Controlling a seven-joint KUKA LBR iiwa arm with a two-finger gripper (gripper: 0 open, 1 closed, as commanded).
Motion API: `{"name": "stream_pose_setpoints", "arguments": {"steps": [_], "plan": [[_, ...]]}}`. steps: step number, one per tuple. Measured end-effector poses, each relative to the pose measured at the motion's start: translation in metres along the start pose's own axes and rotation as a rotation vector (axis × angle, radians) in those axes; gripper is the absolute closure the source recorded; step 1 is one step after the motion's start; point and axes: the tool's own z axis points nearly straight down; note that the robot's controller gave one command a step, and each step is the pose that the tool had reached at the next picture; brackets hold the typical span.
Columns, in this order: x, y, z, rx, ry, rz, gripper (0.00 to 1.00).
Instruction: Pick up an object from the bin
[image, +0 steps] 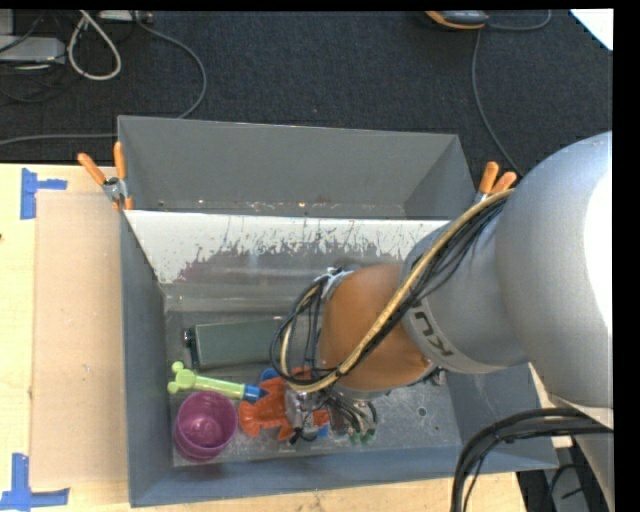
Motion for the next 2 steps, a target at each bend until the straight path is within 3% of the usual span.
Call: {"name": "stream_pose_setpoints", "arguments": {"steps": [1,2], "plan": [[0.0,0.0,0.0,0.0,0.0,0.001,1.0],[-0.007,0.001,-0.118,0.001,0.005,-0.012,1.0]]}}
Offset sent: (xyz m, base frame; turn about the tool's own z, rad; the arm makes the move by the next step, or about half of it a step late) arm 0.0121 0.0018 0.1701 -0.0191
